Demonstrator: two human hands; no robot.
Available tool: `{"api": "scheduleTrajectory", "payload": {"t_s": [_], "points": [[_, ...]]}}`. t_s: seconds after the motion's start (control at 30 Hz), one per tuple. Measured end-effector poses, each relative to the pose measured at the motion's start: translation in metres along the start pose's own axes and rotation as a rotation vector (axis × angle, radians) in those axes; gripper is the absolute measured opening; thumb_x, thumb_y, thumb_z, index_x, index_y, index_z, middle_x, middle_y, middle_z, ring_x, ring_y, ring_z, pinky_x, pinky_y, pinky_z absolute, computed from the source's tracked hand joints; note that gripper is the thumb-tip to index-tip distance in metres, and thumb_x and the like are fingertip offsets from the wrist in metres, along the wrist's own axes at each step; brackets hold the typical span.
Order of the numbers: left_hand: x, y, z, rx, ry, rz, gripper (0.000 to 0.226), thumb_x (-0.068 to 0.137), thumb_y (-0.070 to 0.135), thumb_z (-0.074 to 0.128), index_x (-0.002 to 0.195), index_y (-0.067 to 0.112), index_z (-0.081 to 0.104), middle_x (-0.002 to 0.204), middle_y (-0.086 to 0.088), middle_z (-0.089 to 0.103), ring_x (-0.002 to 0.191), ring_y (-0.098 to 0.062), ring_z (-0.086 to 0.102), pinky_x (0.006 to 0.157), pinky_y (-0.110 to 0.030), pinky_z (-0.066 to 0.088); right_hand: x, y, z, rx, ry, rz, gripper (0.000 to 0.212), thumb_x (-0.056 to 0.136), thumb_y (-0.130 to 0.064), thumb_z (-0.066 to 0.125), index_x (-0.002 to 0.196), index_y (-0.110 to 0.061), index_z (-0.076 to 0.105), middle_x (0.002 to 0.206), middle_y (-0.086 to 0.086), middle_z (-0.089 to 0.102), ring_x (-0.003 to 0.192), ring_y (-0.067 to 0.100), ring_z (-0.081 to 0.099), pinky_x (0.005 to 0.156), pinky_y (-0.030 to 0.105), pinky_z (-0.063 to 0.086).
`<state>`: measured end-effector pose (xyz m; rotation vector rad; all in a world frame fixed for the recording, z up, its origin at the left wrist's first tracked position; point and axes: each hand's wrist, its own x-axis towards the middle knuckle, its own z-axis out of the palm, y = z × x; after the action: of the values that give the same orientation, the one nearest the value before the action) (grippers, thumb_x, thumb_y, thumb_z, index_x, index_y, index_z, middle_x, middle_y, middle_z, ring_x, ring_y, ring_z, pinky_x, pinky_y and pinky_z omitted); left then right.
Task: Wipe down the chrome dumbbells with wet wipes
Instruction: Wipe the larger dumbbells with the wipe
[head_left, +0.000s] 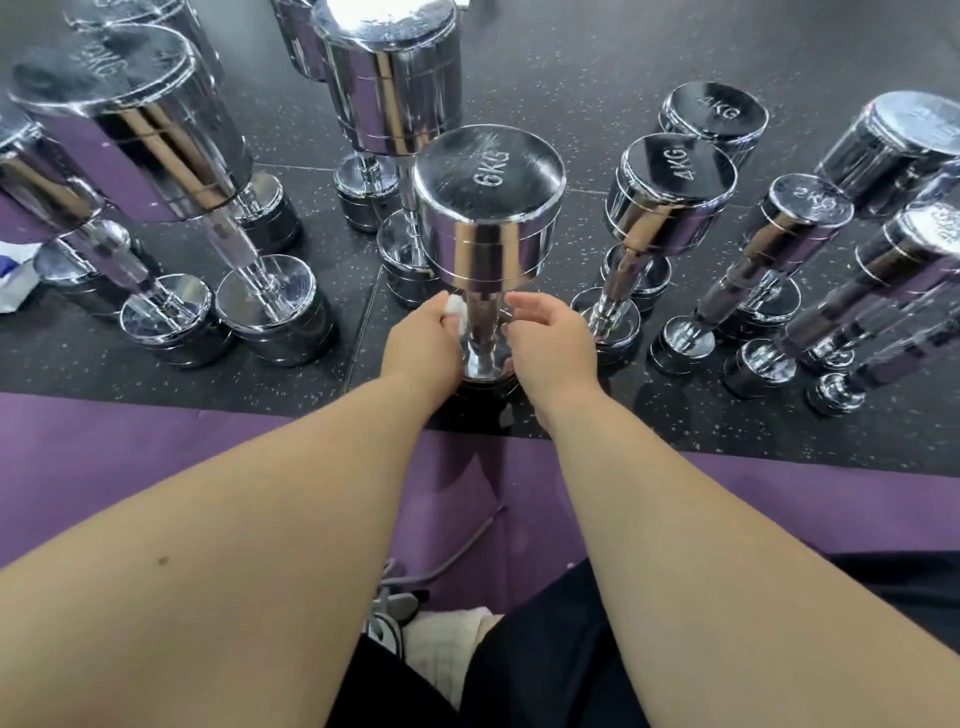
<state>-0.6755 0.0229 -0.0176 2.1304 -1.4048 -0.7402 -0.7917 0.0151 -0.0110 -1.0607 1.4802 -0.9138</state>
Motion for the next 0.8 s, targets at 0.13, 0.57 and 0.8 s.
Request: {"api": "scheduleTrajectory", "payload": {"t_s": [0.13,0.57,0.8], "points": [[0.003,-0.006,-0.008,-0.006,-0.111,-0.064,0.051,0.106,0.033,0.028,0.099,0.001,0.067,0.105,-0.018,0.063,0.099,-0.031,0.054,0.077,-0.029,0.032,0.000,-0.008,0.006,-0.020,-0.090,-0.032,0.028,0.059,-0.018,0.050,0.072,-0.032,0.072,0.075,-0.007,0.071,0.066,0.016,0.059,0.070,0.043,0.055],[0.019,0.001,-0.026,0.170,-0.138,0.189,0.031,0.097,0.015,0.045,0.072,0.028,0.057,0.079,-0.001,0.060,0.085,-0.026,0.052,0.073,-0.026,0.034,0.008,-0.014,-0.011,0.116,0.016,0.033,0.043,0.080,0.010,0.039,0.080,-0.021,0.069,0.083,-0.003,0.070,0.078,0.017,0.063,0.069,0.032,0.053],[-0.013,-0.021,-0.044,0.372,-0.408,0.008,0.022,0.097,0.025,0.058,0.085,0.010,0.068,0.081,-0.014,0.060,0.077,-0.024,0.053,0.058,-0.024,0.040,-0.019,-0.047,-0.001,-0.063,-0.384,-0.136,0.009,0.086,-0.011,0.073,0.090,-0.018,0.069,0.084,-0.004,0.068,0.074,0.006,0.059,0.066,0.014,0.049]]}}
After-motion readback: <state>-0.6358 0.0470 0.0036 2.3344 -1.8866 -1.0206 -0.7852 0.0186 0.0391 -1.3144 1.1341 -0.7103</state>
